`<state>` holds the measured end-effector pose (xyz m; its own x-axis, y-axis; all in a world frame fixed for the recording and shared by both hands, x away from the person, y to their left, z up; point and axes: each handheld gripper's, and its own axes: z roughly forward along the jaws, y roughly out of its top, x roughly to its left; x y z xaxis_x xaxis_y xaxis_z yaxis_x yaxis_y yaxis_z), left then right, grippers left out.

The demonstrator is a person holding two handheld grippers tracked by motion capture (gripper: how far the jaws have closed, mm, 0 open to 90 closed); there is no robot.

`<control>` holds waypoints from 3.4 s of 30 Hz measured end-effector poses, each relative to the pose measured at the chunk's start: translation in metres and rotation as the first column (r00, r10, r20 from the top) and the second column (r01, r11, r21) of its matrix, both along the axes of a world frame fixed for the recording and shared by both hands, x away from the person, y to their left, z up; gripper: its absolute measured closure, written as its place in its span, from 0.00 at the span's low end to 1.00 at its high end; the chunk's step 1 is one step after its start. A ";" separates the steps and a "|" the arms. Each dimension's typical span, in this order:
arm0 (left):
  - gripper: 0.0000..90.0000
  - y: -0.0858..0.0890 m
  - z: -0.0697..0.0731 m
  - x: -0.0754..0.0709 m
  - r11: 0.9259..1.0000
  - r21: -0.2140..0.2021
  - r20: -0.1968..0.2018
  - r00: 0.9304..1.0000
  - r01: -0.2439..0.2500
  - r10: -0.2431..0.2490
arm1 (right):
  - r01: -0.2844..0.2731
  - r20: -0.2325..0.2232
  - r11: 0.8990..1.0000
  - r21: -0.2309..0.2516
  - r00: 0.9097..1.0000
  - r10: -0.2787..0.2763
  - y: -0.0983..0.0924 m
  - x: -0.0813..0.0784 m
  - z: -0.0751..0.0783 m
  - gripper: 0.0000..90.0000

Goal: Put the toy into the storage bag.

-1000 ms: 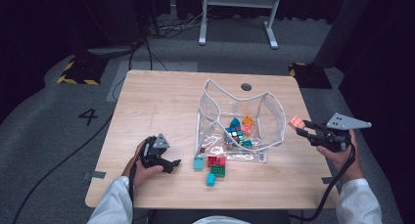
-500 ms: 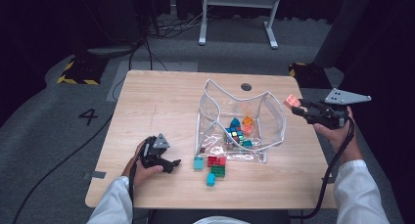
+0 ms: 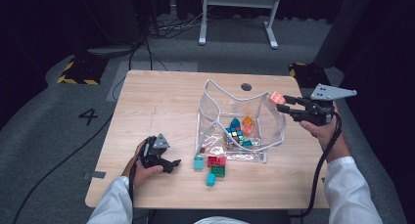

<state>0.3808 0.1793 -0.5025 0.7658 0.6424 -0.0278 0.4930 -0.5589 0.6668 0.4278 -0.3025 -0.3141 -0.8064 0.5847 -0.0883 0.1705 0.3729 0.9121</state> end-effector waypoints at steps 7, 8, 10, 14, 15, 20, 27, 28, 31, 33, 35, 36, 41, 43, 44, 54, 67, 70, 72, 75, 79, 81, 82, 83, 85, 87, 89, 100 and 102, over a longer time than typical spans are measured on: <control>0.10 0.000 0.000 0.000 1.000 0.001 0.000 1.000 0.000 0.000 | -0.090 -0.013 0.996 -0.029 0.996 0.089 0.029 -0.002 0.000 0.66; 0.10 0.000 0.000 0.000 1.000 0.001 -0.001 1.000 0.000 0.000 | -0.103 -0.021 0.994 -0.040 0.995 0.102 0.033 -0.002 -0.001 0.66; 0.10 0.000 0.000 0.000 1.000 0.001 -0.001 1.000 0.000 0.000 | -0.130 -0.024 0.989 -0.077 0.991 0.129 0.042 0.000 -0.002 0.66; 0.10 0.000 0.000 0.000 1.000 0.001 0.000 1.000 -0.001 0.001 | -0.180 -0.047 0.973 -0.145 0.984 0.175 0.060 0.002 -0.007 0.66; 0.10 0.000 0.000 0.000 1.000 0.001 0.000 1.000 -0.001 0.001 | -0.190 -0.057 0.968 -0.163 0.981 0.183 0.064 0.003 -0.009 0.66; 0.10 0.000 0.000 0.000 1.000 0.001 0.000 1.000 0.000 0.000 | -0.223 -0.108 0.940 -0.258 0.974 0.201 0.082 0.009 -0.014 0.66; 0.10 0.000 0.000 0.000 1.000 0.000 0.000 1.000 0.000 0.000 | -0.234 -0.181 0.883 -0.407 0.968 0.173 0.100 0.020 -0.020 0.66; 0.10 0.000 0.000 0.000 1.000 0.002 -0.001 1.000 -0.001 0.001 | -0.232 -0.187 0.877 -0.421 0.968 0.167 0.100 0.022 -0.021 0.66; 0.10 0.000 0.000 0.000 1.000 -0.001 0.000 1.000 -0.001 0.001 | -0.230 -0.212 0.849 -0.476 0.967 0.143 0.103 0.026 -0.024 0.66; 0.10 0.000 0.000 0.000 1.000 0.001 0.000 1.000 0.000 0.000 | -0.230 -0.228 0.824 -0.517 0.965 0.126 0.105 0.028 -0.028 0.66; 0.10 0.000 0.000 0.000 1.000 0.001 0.000 1.000 0.000 0.000 | -0.241 -0.245 0.802 -0.546 0.962 0.122 0.105 0.029 -0.032 0.66; 0.10 0.000 0.000 0.000 1.000 0.001 0.000 1.000 -0.001 0.001 | -0.233 -0.253 0.785 -0.574 0.962 0.101 0.105 0.028 -0.032 0.66; 0.10 0.000 0.000 0.000 1.000 0.001 -0.001 1.000 0.000 0.000 | -0.209 -0.255 0.750 -0.628 0.965 0.056 0.094 0.027 -0.034 0.66; 0.10 0.000 0.000 0.000 1.000 -0.001 -0.002 1.000 -0.002 0.002 | -0.194 -0.252 0.749 -0.634 0.967 0.038 0.086 0.025 -0.033 0.66; 0.10 0.000 0.000 0.000 1.000 0.000 0.000 1.000 -0.001 0.001 | -0.186 -0.252 0.756 -0.627 0.967 0.029 0.083 0.025 -0.032 0.66; 0.10 0.000 0.000 0.000 1.000 0.003 0.003 1.000 -0.002 0.002 | -0.154 -0.245 0.757 -0.635 0.969 -0.009 0.059 0.023 -0.028 0.66; 0.10 -0.001 0.000 0.001 1.000 0.000 0.005 1.000 0.003 -0.003 | -0.119 -0.187 0.841 -0.528 0.982 0.022 0.043 0.014 -0.021 0.59; 0.10 -0.001 0.000 0.001 1.000 0.001 0.004 1.000 0.002 -0.002 | -0.128 -0.156 0.868 -0.480 0.986 0.058 0.036 0.006 -0.016 0.53; 0.10 -0.001 0.000 0.001 1.000 0.001 0.005 1.000 0.002 -0.002 | -0.131 -0.125 0.889 -0.438 0.989 0.084 0.031 -0.002 -0.013 0.49; 0.10 -0.001 0.000 0.001 1.000 0.001 0.005 1.000 0.002 -0.002 | -0.095 -0.086 0.915 -0.391 0.994 0.066 0.021 -0.009 -0.010 0.43; 0.10 -0.001 0.000 0.001 1.000 0.000 0.004 1.000 0.002 -0.002 | -0.039 -0.026 0.938 -0.346 0.999 0.032 0.006 -0.023 -0.008 0.40; 0.10 -0.001 0.000 0.001 1.000 0.001 0.004 1.000 0.001 -0.001 | -0.029 -0.015 0.948 -0.316 1.000 0.025 -0.001 -0.029 -0.008 0.41; 0.10 -0.001 0.000 0.001 1.000 0.000 0.004 1.000 0.002 -0.002 | -0.021 -0.011 0.953 -0.304 1.000 0.018 -0.006 -0.033 -0.008 0.40; 0.10 -0.001 0.000 0.001 1.000 0.000 0.004 1.000 0.001 -0.001 | -0.010 -0.002 0.956 -0.293 1.000 0.010 -0.009 -0.035 -0.008 0.39; 0.10 -0.001 0.000 0.001 1.000 0.001 0.003 1.000 0.003 -0.003 | 0.008 -0.005 0.962 -0.272 1.000 -0.010 -0.015 -0.041 -0.011 0.36; 0.10 -0.001 0.000 0.001 1.000 0.001 0.003 1.000 0.002 -0.002 | 0.040 0.005 0.965 -0.260 0.999 -0.040 -0.021 -0.046 -0.014 0.35; 0.10 -0.001 0.000 0.001 1.000 0.001 0.003 1.000 0.001 -0.001 | 0.046 0.009 0.970 -0.239 0.999 -0.045 -0.027 -0.051 -0.018 0.35; 0.10 -0.001 0.000 0.001 1.000 -0.001 0.004 1.000 -0.001 0.001 | 0.066 -0.009 0.980 -0.188 0.998 -0.069 -0.051 -0.073 -0.063 0.33; 0.10 -0.001 0.000 0.001 1.000 -0.001 0.005 1.000 -0.001 0.001 | 0.065 -0.017 0.981 -0.183 0.997 -0.070 -0.053 -0.076 -0.073 0.33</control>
